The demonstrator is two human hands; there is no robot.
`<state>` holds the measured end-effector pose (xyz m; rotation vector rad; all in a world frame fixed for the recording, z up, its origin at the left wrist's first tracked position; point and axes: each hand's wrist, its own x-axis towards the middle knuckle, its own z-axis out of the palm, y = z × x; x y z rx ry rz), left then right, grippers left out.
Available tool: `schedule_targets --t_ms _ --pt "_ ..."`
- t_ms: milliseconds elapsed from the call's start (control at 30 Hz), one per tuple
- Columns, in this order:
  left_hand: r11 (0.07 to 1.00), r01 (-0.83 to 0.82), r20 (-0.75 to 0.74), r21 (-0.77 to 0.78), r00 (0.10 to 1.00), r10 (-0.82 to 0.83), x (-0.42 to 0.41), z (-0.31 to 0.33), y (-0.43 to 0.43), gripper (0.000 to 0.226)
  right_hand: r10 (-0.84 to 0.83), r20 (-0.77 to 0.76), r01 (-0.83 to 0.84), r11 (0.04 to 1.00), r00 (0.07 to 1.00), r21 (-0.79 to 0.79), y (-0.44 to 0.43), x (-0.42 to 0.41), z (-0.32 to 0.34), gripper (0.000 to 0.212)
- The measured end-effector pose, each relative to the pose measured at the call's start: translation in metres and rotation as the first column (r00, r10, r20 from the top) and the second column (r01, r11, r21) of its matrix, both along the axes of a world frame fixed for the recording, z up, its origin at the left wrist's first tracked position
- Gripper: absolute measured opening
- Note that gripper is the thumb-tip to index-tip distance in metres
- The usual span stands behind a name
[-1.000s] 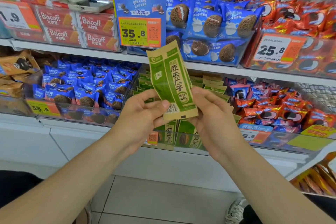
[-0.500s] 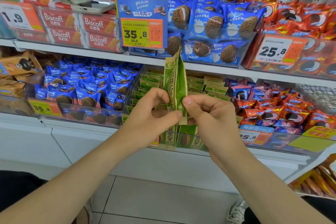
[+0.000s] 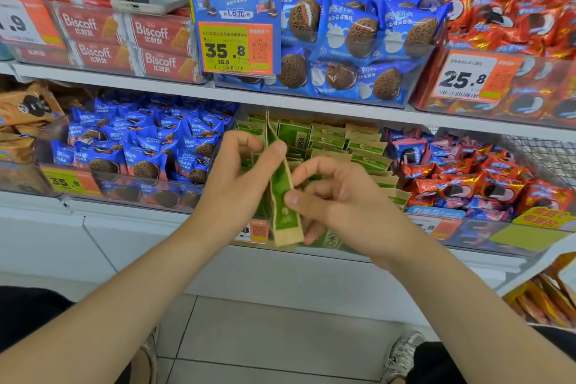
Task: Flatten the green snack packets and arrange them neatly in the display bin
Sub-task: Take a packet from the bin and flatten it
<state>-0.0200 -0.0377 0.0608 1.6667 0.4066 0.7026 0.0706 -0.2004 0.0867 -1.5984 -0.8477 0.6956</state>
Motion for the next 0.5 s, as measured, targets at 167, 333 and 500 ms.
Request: schedule_targets --t_ms 167,333,500 --pt "0.993 0.034 0.052 0.115 0.998 -0.041 0.001 -0.003 -0.014 0.033 -0.04 -0.013 0.04 0.999 0.999 -0.037 0.003 -0.004 0.003 0.017" --pt "0.945 0.108 0.072 0.308 0.988 -0.136 0.003 -0.007 -0.026 0.02 -0.311 0.448 0.277 0.95 0.838 0.141 0.01 0.005 -0.015 0.032" --pt "0.961 0.167 0.068 0.222 0.98 -0.186 0.004 -0.005 -0.02 0.018 -0.279 0.239 0.246 0.956 0.93 0.16 0.015 0.009 -0.02 0.044"
